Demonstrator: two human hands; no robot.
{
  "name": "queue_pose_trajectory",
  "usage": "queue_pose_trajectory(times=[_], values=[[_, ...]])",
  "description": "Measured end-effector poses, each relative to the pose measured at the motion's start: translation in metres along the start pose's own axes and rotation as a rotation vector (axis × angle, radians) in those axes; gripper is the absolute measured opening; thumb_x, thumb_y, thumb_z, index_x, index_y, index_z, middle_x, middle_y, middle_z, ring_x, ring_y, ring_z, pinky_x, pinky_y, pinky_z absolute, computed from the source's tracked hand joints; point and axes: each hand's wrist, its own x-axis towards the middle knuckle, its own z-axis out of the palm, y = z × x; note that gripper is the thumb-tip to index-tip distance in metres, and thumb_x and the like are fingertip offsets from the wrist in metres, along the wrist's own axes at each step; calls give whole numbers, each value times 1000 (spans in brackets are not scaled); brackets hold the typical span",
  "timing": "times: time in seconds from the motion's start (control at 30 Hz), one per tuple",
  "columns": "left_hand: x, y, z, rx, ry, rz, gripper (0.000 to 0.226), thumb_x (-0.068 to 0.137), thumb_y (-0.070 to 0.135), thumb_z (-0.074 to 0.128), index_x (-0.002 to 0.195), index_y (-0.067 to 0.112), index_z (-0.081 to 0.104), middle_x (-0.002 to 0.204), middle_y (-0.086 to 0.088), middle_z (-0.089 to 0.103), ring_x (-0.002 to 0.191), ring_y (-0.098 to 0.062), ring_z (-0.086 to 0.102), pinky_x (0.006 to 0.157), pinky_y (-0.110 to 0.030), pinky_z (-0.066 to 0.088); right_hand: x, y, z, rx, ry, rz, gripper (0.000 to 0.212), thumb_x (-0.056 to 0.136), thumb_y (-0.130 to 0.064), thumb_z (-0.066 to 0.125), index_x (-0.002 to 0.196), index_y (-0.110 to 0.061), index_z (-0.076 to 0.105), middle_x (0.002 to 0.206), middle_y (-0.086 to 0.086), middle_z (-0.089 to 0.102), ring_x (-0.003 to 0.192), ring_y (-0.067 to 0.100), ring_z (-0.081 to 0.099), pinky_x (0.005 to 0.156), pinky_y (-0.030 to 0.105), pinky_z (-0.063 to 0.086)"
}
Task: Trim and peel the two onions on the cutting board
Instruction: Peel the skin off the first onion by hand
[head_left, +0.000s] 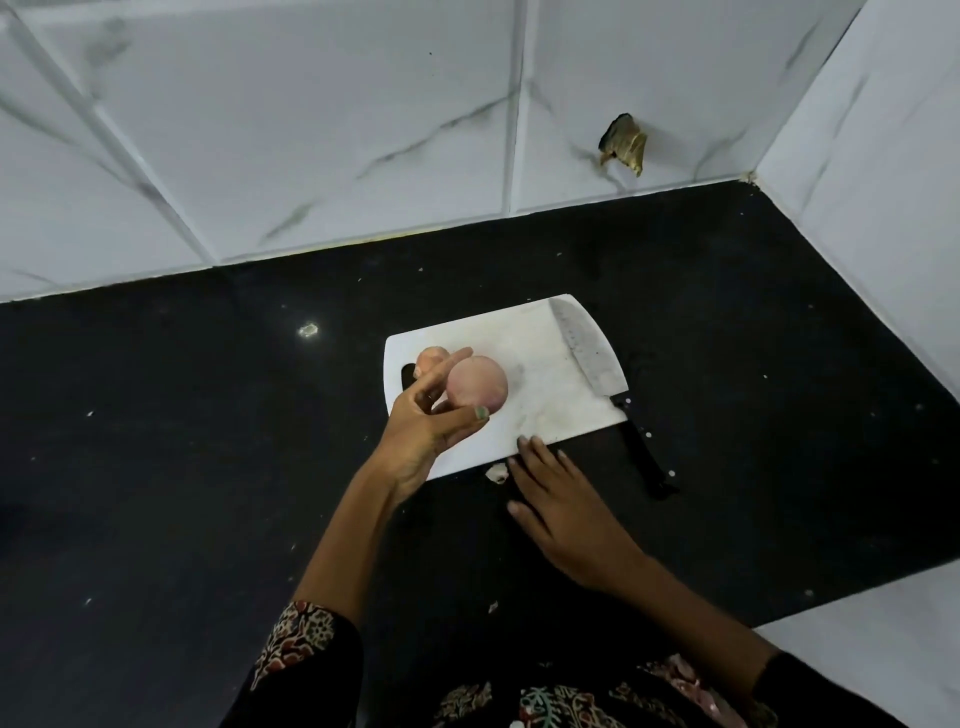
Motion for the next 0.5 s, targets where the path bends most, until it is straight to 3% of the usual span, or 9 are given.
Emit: queue_pose_trajectory(times=[0.07, 0.1, 0.13, 0.17, 0.2, 0.27, 0.37, 0.5], values=[[-4, 0, 0, -4, -9, -5, 63, 75, -22, 62, 122, 21, 63, 114, 6, 58, 107, -18, 62, 87, -33, 57, -7, -4, -4, 175, 109, 32, 52, 101, -45, 25, 129, -14, 56, 145, 4, 45, 138, 14, 35, 115, 25, 20], [-6, -1, 0, 4, -16, 0, 64, 75, -22, 62, 121, 23, 63, 115, 5, 58, 108, -18, 62, 87, -32, 57, -9, -7, -9, 296, 210, 60, 41, 100, -40, 35, 107, -16, 68, 119, 4, 65, 115, 12, 57, 102, 30, 41], [-7, -1, 1, 19, -25, 7, 66, 75, -22, 62, 120, 25, 64, 117, 4, 58, 109, -19, 61, 87, -32, 56, -10, -11, -18, 436, 316, 98, 35, 98, -37, 41, 86, -18, 67, 90, 1, 69, 87, 9, 63, 82, 33, 51], [-9, -2, 2, 39, -39, 19, 67, 74, -23, 62, 120, 27, 63, 120, 3, 57, 112, -19, 60, 88, -32, 56, -10, -14, -27, 569, 396, 150, 30, 98, -34, 46, 76, -22, 63, 74, -2, 64, 70, 7, 60, 68, 32, 51], [-11, -2, 4, 61, -55, 32, 70, 74, -23, 62, 121, 29, 63, 123, 3, 55, 115, -20, 59, 88, -31, 56, -7, -17, -38, 696, 434, 209, 24, 97, -30, 49, 77, -27, 61, 72, -2, 63, 67, 8, 60, 64, 30, 50], [-16, -2, 7, 91, -98, 60, 75, 73, -23, 62, 125, 31, 60, 129, 3, 52, 119, -20, 56, 87, -28, 54, -1, -24, -60, 970, 419, 279, 9, 95, -27, 54, 96, -29, 62, 93, 4, 67, 78, 14, 67, 67, 28, 55], [-24, -2, 14, 119, -192, 99, 80, 72, -28, 57, 132, 25, 55, 135, 3, 54, 124, -20, 54, 90, -29, 53, 7, -30, -80, 1267, 274, 286, 35, 91, -32, 59, 123, -20, 54, 111, 6, 63, 85, 24, 71, 69, 33, 59], [-36, 0, 24, -13, -282, 66, 71, 70, -14, 45, 134, 16, 52, 129, -6, 61, 120, -24, 58, 93, -29, 51, 6, -41, -80, 1158, 394, 213, 34, 86, -18, 68, 118, -14, 58, 116, 7, 60, 78, 24, 72, 71, 34, 59]])
